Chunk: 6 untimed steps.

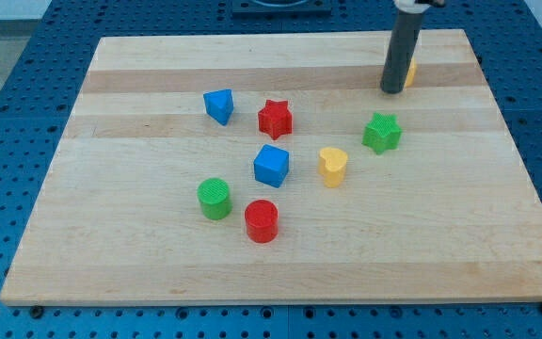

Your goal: Move your arm to the top of the red star

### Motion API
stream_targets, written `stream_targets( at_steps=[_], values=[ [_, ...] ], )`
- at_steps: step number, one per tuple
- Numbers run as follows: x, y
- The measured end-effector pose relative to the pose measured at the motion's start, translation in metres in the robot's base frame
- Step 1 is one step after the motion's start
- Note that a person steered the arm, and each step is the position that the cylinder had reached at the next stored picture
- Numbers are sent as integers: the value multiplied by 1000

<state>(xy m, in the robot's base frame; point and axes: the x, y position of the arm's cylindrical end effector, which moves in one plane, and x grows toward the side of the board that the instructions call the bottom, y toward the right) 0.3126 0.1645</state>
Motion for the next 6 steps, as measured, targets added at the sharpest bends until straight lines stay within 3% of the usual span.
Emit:
stream_targets(
  at_steps=[2, 3, 4, 6],
  values=[
    [-39, 11],
    [-37, 11],
    [9, 20],
    [-13, 43]
  ],
)
